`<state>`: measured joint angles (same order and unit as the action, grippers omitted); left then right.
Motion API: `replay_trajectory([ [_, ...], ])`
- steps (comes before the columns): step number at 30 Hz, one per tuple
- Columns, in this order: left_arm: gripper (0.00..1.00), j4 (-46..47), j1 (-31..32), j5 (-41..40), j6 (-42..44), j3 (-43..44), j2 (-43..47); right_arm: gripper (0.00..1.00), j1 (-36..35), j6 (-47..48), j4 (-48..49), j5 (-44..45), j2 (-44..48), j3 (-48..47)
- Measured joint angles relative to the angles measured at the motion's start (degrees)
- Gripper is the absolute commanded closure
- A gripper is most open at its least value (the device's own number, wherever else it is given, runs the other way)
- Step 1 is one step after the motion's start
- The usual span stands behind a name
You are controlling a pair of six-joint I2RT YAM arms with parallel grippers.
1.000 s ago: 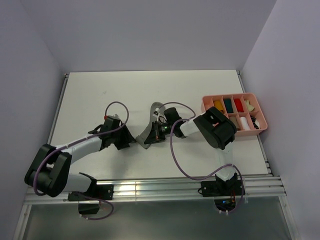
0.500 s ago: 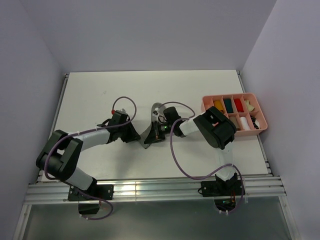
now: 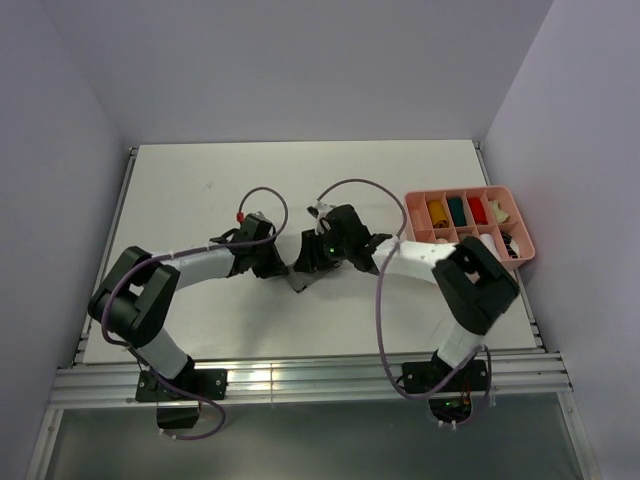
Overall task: Roll the socks
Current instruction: Roll the sock at the center of the board.
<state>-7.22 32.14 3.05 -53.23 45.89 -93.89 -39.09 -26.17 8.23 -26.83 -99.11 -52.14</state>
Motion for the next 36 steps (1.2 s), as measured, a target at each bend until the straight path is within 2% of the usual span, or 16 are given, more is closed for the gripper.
replay_trajectory([
  [5, 0.79, -3.10, 0.37, -0.55, 0.61, 2.54, -1.14, 0.55, -8.87, 8.90, -1.14, 17.51, 10.95, 2.84],
  [10, 0.79, -5.25, 0.68, -0.79, 1.53, 4.68, -2.34, 0.56, -17.55, 15.54, -1.20, 28.00, 9.79, 3.08],
  [17, 0.79, -7.19, 0.90, -0.83, 2.97, 6.64, -3.43, 0.57, -20.31, 20.92, -1.62, 35.87, 2.97, 3.02],
  [30, 0.78, -8.52, 0.96, -0.96, 4.24, 7.74, -3.98, 0.57, -21.44, 23.23, -0.98, 40.96, -3.30, 0.81],
  [33, 0.78, -8.72, 0.96, -0.87, 4.28, 7.91, -4.09, 0.64, -22.21, 23.10, -0.33, 42.91, -4.61, -0.17],
  [35, 0.78, -8.76, 0.87, -0.68, 4.26, 7.91, -4.11, 0.88, -22.88, 22.67, 0.22, 44.72, -5.57, -0.74],
  [36, 0.76, -8.79, 0.79, -0.59, 4.24, 7.91, -4.11, 0.95, -23.06, 22.53, 0.55, 45.48, -5.88, -0.79],
])
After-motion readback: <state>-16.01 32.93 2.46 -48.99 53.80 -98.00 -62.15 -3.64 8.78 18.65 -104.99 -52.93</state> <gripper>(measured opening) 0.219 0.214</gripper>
